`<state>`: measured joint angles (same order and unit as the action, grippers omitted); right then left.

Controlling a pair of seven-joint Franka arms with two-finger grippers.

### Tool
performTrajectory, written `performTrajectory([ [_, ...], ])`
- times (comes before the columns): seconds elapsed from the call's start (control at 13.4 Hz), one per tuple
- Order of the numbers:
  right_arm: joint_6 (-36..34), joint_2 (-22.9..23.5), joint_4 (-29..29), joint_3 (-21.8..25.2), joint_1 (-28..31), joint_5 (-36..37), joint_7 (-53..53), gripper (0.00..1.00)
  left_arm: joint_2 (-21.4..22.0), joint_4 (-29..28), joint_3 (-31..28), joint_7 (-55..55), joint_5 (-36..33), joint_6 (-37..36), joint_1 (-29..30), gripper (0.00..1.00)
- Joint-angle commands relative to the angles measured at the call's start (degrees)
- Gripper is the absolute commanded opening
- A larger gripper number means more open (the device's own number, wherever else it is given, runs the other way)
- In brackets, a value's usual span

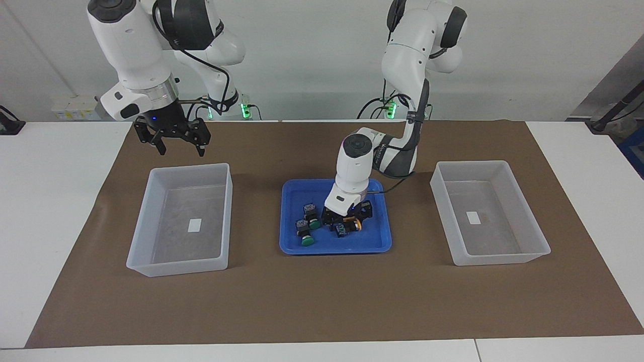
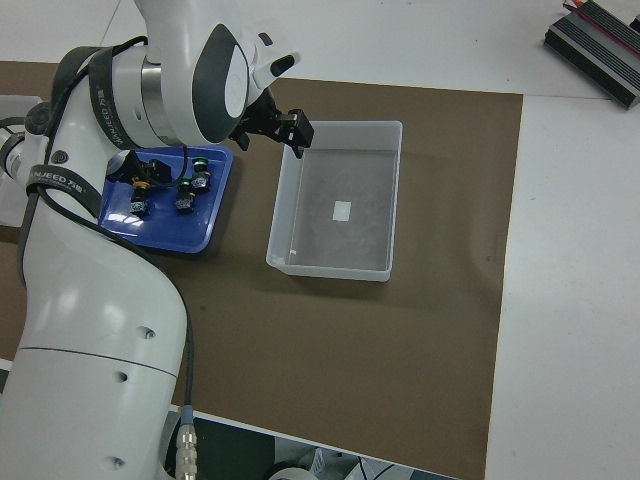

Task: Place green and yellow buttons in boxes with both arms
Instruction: 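Lower the left gripper and grasp the yellow button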

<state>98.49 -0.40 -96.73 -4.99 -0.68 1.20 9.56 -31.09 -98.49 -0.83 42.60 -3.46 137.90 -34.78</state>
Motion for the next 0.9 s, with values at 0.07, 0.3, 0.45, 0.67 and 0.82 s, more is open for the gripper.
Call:
performTrajectory([
  [0.07, 1.79, -0.92, -1.44, -0.29, 0.15, -0.06, -0.86, 1.0, -1.17, 1.72, -0.66, 0.91, -1.28, 0.79, -0.11, 1.0],
  [0.3, 3.64, -0.57, -1.44, -0.29, -0.11, -0.06, -0.86, 1.0, -1.34, 3.39, -0.75, 0.56, -1.28, 0.61, 0.68, 0.97],
  [0.45, 5.99, 0.31, -1.53, -0.46, -0.89, -0.15, -0.51, 1.0, -1.34, 4.53, -0.75, 0.47, -1.37, 0.61, 1.82, 0.83],
  [0.67, 10.57, 3.03, -1.53, -0.55, -4.14, -0.15, 2.2, 1.0, -1.26, 5.33, -0.75, 0.47, -1.46, -0.44, 2.18, 0.64],
  [0.82, 13.82, 4.61, -2.31, -0.55, -6.78, -0.15, 3.88, 1.0, -1.26, 5.24, -0.75, 0.55, -1.37, -1.06, 2.18, 0.57],
])
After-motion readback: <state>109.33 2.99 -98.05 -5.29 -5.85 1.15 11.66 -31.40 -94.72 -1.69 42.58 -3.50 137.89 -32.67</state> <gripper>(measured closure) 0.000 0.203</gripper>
